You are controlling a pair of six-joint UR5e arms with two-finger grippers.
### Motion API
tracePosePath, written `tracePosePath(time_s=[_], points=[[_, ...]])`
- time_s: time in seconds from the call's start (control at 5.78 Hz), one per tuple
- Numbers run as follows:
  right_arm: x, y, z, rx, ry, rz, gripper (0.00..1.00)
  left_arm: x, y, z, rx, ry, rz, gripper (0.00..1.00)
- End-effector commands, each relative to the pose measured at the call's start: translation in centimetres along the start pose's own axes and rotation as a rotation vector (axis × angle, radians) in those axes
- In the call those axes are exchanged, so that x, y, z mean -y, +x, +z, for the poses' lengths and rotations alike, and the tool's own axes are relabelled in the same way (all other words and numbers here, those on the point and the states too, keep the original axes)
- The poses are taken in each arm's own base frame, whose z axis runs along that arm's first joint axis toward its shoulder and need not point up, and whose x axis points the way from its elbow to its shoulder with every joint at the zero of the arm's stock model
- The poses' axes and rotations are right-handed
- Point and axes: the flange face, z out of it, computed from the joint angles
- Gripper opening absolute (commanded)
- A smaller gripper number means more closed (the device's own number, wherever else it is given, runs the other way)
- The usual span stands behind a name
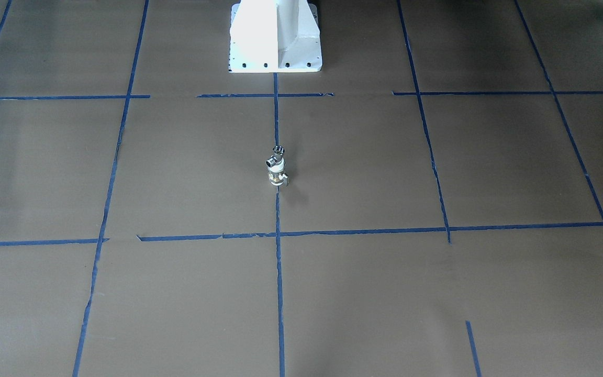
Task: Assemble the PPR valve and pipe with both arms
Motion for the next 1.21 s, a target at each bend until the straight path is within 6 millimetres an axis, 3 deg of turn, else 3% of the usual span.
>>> tracePosePath(time_s=[0.0, 1.04], points=[[-4.93, -0.83, -2.03, 0.002, 0.033, 0.040, 1.00, -0.33, -0.05, 0.16, 0.000, -0.003, -0.001, 1.00], [-4.85, -0.54, -1.26, 0.031, 0.021, 0.065, 1.00, -0.37, 0.06, -0.04, 0.001, 0.000, 0.002, 1.00]])
